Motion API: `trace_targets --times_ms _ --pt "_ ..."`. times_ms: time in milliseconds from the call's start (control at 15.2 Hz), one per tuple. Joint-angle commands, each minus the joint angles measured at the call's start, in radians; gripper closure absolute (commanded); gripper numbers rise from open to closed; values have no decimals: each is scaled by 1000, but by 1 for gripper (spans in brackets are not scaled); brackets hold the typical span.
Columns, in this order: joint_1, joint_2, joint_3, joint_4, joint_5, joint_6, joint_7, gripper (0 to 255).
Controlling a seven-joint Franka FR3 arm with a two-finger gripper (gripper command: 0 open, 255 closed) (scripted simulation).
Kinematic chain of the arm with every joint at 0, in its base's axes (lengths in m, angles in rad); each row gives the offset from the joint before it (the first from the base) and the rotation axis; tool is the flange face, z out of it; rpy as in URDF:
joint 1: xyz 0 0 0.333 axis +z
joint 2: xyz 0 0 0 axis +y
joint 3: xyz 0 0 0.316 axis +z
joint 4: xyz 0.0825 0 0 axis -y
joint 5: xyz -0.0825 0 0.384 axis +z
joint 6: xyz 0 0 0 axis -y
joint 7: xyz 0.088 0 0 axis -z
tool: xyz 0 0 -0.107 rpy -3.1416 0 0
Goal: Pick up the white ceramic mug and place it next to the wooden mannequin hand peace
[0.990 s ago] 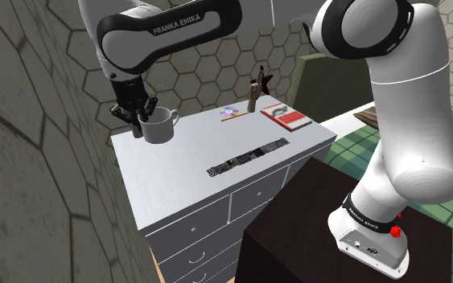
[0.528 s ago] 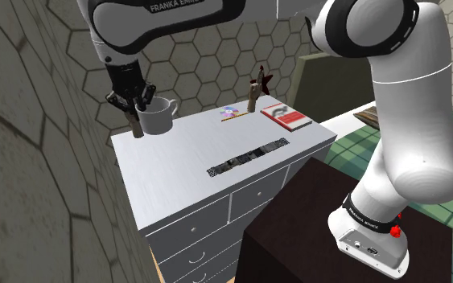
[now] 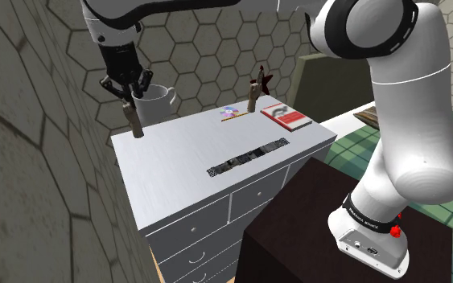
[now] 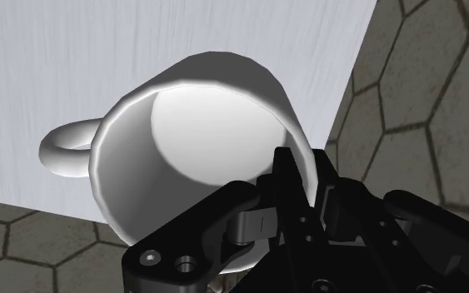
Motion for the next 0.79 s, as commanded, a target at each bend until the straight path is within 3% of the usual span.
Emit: trace_targets --times_ms 0,726 --pt "4 6 0 38 -1 -32 -5 255" --pt "54 81 -8 317 -19 -231 -29 255"
